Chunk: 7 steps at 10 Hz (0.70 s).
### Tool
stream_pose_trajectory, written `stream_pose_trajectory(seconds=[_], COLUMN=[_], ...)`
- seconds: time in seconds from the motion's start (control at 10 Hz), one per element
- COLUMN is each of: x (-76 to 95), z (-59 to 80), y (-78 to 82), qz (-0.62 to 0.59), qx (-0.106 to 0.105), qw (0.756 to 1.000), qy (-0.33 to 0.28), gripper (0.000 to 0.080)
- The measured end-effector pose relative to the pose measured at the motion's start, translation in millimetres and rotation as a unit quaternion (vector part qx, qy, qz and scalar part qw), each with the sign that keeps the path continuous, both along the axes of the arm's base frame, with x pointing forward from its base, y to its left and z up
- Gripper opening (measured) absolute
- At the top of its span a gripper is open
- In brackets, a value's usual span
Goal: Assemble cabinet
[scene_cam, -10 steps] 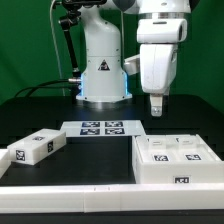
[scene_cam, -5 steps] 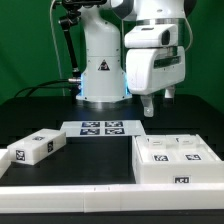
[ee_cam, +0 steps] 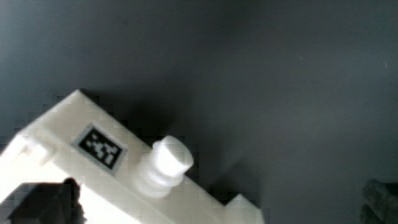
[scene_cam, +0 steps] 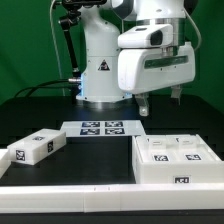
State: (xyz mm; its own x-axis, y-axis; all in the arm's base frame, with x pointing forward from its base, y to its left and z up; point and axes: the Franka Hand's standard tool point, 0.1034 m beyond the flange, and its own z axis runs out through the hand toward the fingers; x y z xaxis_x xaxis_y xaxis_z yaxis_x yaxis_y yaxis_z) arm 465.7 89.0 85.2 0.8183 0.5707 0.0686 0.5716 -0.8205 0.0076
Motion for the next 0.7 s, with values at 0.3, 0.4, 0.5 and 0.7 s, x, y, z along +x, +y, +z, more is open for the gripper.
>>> stream_pose_trajectory(seconds=[0.3, 0.4, 0.5, 0.7], x=[0.9, 2.3, 2.6, 2.2], z=[-9.3, -10.9, -10.6, -10.7], y=[-0.8, -0.8, -0.4, 1.7], qz=[-0.184, -0.218, -0.244, -0.256], qx=[0.011, 0.012, 0.017, 0.021], qw=[0.983, 0.976, 0.969, 0.966], qy=[0.022, 0.025, 0.027, 0.029], gripper=[0.0796, 0.0796, 0.0796, 0.0796])
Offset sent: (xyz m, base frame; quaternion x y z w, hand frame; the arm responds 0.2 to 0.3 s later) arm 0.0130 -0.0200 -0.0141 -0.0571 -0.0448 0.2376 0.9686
